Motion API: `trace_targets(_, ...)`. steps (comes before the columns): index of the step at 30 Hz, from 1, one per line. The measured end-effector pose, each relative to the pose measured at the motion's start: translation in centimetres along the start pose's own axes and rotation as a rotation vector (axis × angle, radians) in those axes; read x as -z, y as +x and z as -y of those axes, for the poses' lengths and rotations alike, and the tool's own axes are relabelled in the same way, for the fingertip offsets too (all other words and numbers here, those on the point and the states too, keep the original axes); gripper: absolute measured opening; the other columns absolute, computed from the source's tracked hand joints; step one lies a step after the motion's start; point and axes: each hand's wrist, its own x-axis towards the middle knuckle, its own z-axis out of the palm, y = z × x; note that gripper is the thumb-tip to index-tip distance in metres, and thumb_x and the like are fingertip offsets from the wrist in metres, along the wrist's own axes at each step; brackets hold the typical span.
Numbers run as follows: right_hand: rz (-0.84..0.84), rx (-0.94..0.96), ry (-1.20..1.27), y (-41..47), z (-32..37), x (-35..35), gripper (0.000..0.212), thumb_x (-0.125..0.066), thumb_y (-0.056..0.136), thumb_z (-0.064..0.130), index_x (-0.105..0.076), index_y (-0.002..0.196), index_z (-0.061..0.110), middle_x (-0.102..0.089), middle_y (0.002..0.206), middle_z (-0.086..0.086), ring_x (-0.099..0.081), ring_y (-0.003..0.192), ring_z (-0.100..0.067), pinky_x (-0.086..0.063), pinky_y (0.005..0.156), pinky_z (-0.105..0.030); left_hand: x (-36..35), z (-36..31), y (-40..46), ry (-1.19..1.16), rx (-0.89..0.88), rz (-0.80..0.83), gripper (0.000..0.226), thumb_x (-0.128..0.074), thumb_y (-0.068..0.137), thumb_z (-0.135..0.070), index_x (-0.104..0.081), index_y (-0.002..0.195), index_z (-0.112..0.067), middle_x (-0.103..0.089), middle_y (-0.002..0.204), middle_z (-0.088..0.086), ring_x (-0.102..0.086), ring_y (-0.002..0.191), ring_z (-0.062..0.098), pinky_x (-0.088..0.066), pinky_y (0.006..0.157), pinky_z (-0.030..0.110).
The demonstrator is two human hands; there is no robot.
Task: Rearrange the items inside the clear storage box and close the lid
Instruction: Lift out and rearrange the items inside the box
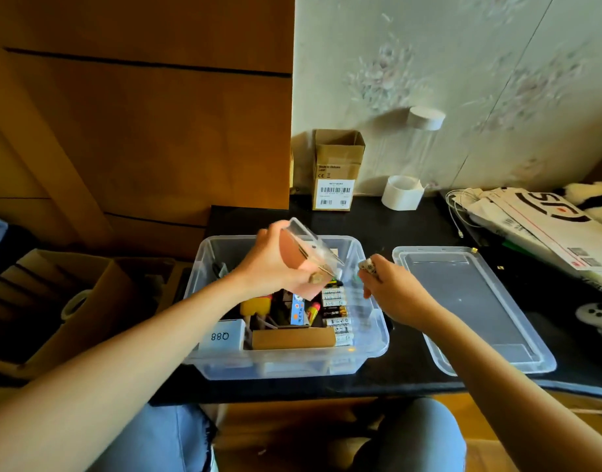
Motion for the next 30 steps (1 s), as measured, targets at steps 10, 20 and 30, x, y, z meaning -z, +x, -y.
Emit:
trace_targets(10,0.294,0.314,-0.801,4.0,2.1,-4.0,0.028,-0.043,0.097,0.020,-0.054,0.122,0.013,-0.060,0.110,-0.006,-0.061,0.091,-0.022,-0.049,0.070,-0.028,3.1,6.0,-3.8,-0.092,0.015,-0.194,0.090,-0.086,0.064,-0.019,-0.033,0.137,-0.024,-0.026,0.104,-0.042,-0.033,0.098,-0.026,-0.038,0.064,-0.005)
trace_targets(20,0.387,0.254,-1.098,6.4,1.5,-7.3,0.020,-0.054,0.093,0.022,-0.062,0.104,0.009,-0.065,0.098,-0.005,-0.062,0.089,-0.019,-0.043,0.068,-0.026,3.1,7.1,-4.1,-0.161,-0.027,-0.117,0.096,-0.084,0.067,-0.032,-0.021,0.140,-0.033,-0.038,0.130,-0.013,-0.042,0.119,0.006,-0.046,0.078,0.011)
trace_targets(30,0.284,0.245,-1.031,6.8,1.2,-7.4,0.025,-0.055,0.091,0.009,-0.059,0.116,0.009,-0.066,0.103,-0.006,-0.064,0.091,-0.018,-0.050,0.075,-0.025,2.4,7.4,-4.4,-0.176,-0.064,-0.100,0.098,-0.081,0.070,-0.032,-0.015,0.142,-0.040,-0.029,0.129,-0.023,-0.035,0.119,-0.003,-0.043,0.085,0.012)
